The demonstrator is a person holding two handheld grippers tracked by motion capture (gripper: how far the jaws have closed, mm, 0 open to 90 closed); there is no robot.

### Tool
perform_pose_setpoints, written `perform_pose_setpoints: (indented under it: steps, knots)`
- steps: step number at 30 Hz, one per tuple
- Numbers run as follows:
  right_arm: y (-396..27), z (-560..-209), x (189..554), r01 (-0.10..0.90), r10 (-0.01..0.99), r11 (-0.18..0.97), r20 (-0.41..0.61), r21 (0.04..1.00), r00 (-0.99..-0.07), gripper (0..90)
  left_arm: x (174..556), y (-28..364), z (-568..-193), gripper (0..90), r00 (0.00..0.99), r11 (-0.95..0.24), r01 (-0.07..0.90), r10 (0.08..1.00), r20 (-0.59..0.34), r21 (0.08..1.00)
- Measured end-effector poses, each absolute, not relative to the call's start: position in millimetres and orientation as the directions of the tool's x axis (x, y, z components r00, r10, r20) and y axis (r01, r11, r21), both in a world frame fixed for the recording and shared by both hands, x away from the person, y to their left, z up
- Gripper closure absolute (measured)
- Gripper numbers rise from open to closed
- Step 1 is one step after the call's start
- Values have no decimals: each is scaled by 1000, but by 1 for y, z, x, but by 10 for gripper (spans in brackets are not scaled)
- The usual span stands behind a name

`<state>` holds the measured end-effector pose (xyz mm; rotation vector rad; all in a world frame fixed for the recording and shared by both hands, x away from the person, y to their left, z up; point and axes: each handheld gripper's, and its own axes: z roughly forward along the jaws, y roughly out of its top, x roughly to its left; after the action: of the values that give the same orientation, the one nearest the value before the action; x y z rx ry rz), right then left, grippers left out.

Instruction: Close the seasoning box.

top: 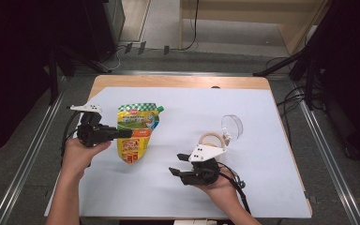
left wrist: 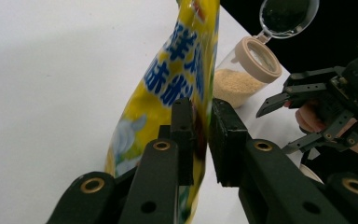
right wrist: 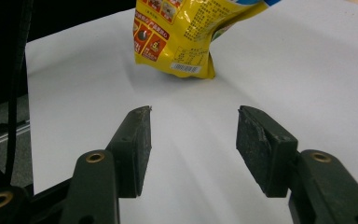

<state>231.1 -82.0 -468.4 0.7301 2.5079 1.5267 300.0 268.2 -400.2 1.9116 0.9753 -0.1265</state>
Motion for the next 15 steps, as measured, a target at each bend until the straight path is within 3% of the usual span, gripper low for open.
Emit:
perform_pose_setpoints:
  steps: [15]
  knots:
    - [-83, -465, 231, 335, 461, 389, 133, 858, -877, 480, 295, 268, -387, 628, 686, -259, 662, 586, -431, 703]
